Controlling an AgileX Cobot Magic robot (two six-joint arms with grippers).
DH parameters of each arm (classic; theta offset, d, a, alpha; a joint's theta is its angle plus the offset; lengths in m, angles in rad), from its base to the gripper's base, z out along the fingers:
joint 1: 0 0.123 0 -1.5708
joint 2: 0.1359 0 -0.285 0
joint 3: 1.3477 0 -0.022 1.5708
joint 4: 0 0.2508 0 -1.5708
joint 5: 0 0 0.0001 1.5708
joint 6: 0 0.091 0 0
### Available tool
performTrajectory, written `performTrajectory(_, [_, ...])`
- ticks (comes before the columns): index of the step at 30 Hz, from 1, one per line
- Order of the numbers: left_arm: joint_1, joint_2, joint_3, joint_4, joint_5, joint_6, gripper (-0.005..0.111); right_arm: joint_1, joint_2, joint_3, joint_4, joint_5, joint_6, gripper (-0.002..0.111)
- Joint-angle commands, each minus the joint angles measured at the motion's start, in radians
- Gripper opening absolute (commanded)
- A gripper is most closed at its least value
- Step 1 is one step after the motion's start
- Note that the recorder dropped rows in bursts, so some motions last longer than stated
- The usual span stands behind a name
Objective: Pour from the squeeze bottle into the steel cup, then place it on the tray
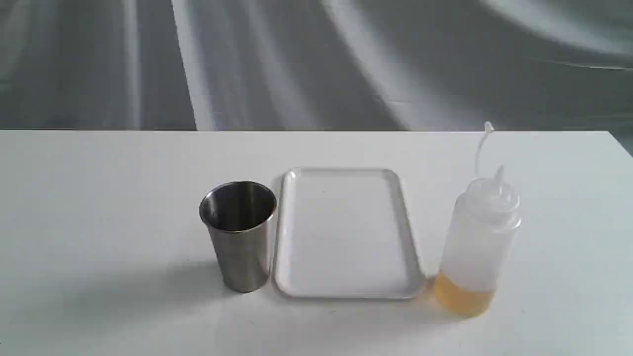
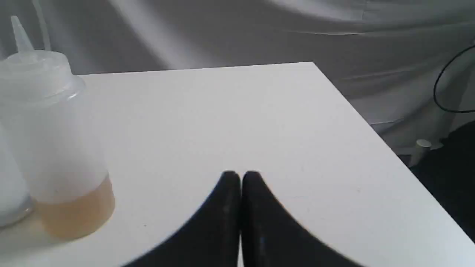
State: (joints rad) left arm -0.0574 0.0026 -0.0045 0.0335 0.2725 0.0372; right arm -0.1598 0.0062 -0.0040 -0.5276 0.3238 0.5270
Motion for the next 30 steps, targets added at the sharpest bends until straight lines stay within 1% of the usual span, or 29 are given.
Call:
performTrajectory(1, [-0.006,-0.003,0.004,-0.001,-0.007,-0.004,0.000,-0.006,-0.004,0.004,0.009,0.002,0.005,0.000])
performTrajectory(5, [-0.006,-0.003,0.004,-0.001,-0.007,-0.002,0.000,-0.006,-0.004,0.004,0.111,0.002,0.005,0.000])
performTrajectory(10, [-0.006,-0.003,0.004,-0.001,-0.007,-0.002,0.000,-0.006,-0.002,0.002,0.158,0.006,0.005,0.000])
performTrajectory(13, [-0.006,-0.003,0.004,-0.001,-0.007,-0.002,0.000,-0.006,-0.002,-0.045,0.197,0.012,0.005,0.000])
performTrajectory(18, [-0.006,-0.003,0.004,-0.001,-0.007,-0.005,0.000,-0.006,0.005,-0.155,0.199,0.056,0.004,0.000])
performTrajectory(21, [-0.006,-0.003,0.004,-0.001,-0.007,-0.005,0.000,-0.006,0.046,-0.233,0.206,0.059,0.004,0.000])
performTrajectory(24, [-0.006,-0.003,0.004,-0.001,-0.007,-0.005,0.000,-0.006,0.113,-0.295,0.250,0.059,0.004,0.000])
performTrajectory(30, [-0.006,-0.003,0.004,-0.001,-0.007,-0.001,0.000,0.001,0.314,-0.409,0.265,0.041,0.004,0.000])
